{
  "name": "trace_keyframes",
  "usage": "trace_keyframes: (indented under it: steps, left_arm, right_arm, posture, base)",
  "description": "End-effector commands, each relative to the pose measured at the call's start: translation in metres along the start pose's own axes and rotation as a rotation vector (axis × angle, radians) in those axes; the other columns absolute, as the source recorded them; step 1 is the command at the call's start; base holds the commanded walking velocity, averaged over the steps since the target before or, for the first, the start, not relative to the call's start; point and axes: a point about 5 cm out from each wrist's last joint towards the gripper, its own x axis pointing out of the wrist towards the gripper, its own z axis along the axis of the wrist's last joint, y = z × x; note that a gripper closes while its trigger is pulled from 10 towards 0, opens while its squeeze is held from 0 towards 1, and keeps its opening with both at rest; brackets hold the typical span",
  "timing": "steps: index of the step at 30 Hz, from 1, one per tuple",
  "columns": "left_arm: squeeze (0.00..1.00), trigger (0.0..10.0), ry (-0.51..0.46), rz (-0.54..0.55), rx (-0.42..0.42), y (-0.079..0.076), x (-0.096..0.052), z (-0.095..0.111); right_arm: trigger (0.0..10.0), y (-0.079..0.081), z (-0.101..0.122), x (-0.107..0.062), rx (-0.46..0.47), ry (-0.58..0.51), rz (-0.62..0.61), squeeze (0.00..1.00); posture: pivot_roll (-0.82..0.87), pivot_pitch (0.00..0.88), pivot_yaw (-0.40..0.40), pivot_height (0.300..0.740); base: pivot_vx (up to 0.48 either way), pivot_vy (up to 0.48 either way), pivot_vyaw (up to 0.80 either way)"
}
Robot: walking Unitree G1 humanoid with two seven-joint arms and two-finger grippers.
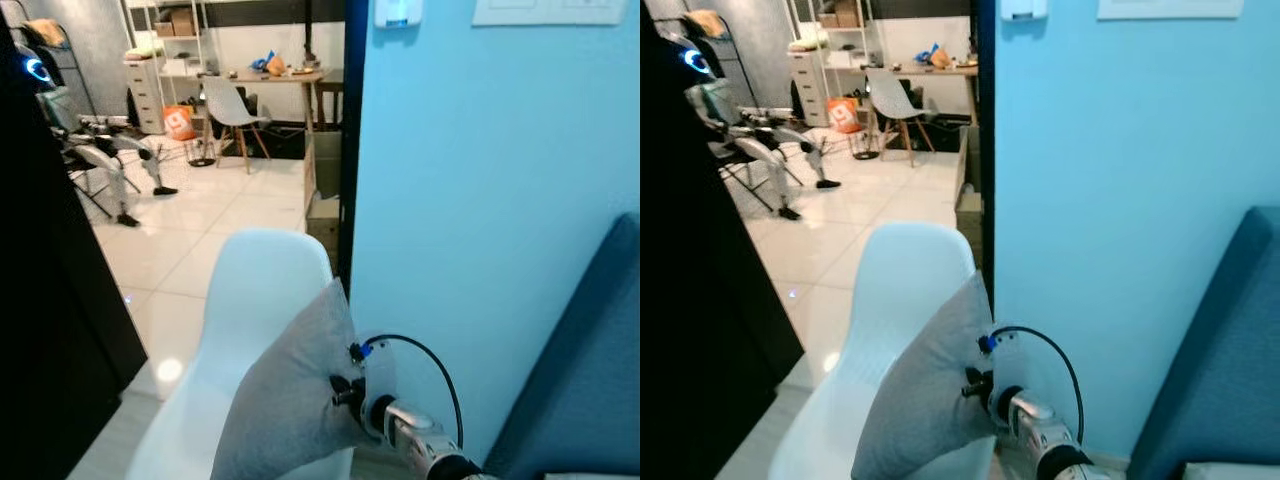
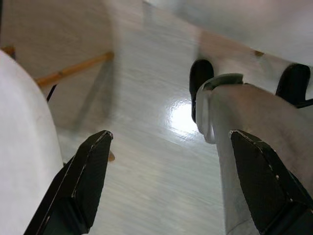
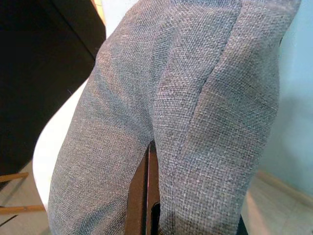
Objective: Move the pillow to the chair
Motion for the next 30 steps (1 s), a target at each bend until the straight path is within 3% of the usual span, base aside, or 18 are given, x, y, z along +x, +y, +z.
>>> trace_keyframes:
  steps: [1,6,12,30]
  left_arm:
    - [0.0,10.0,0.023,0.005,0.001,0.0013,-0.0005,-0.0062]
    - [0.0,10.0,0.026,0.005,0.004,0.0006,-0.0005,-0.0073]
    - [0.0,10.0,0.027,0.006,0.005,0.0008,-0.0006,-0.008]
    - [0.0,10.0,0.012,0.017,0.0,0.0028,-0.0004,-0.0044]
  right_arm:
    - [10.0,0.0089,-0.0047,0.0019,-0.015,0.016,0.037,0.0]
    - [10.0,0.0145,-0.0086,0.0014,-0.023,0.011,0.083,0.0]
    - [10.0,0.0161,-0.009,0.0013,-0.031,0.007,0.098,0.0]
    - [10.0,0.0172,-0.0082,0.0004,-0.031,-0.004,0.137,0.0]
  posture:
    - [-0.08,0.032,0.0,0.74]
    - [-0.08,0.033,-0.002,0.74]
    - [-0.07,0.029,-0.001,0.74]
    - [-0.08,0.033,-0.001,0.74]
  base:
    - [-0.48,0.0,0.0]
    - [-0.48,0.0,0.19]
    - [-0.48,0.0,0.79]
    - [0.0,0.0,0.79]
